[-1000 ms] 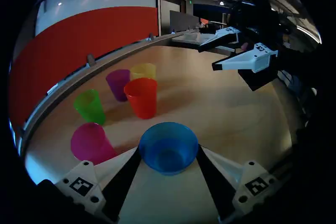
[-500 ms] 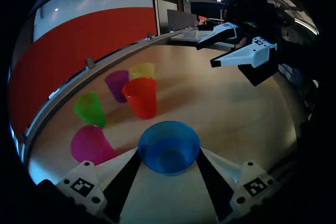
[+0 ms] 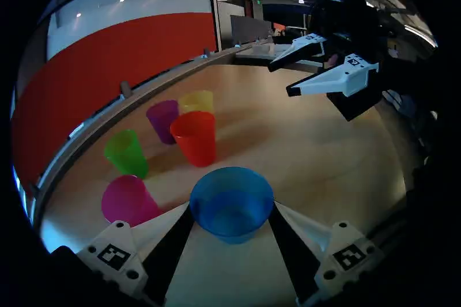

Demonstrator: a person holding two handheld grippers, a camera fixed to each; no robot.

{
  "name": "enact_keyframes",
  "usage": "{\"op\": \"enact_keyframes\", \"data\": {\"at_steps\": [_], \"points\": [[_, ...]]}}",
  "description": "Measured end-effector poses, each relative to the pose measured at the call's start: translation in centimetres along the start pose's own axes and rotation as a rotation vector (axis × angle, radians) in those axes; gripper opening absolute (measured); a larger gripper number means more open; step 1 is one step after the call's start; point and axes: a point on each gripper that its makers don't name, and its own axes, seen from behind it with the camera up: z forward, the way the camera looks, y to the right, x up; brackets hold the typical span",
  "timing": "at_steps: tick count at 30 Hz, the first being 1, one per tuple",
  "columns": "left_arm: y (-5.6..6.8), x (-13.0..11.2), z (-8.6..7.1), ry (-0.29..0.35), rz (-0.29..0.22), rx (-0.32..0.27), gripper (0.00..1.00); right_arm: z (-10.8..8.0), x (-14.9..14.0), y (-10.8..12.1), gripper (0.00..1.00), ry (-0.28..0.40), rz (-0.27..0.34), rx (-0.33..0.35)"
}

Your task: Pour water

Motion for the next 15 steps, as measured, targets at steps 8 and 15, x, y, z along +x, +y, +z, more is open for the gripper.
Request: {"op": "enact_keyframes", "data": {"at_steps": [8,15], "points": [[-0.5,2.0,-2.2,0.057,-0.032,0.039,0.86,0.2,0.9,-0.4,1.0,0.018,0.001,0.002],[-0.7,3.0,-4.2,0.094,-0.054,0.079,0.86,0.5,2.0,-0.9,1.0,0.034,-0.007,0.005]]}}
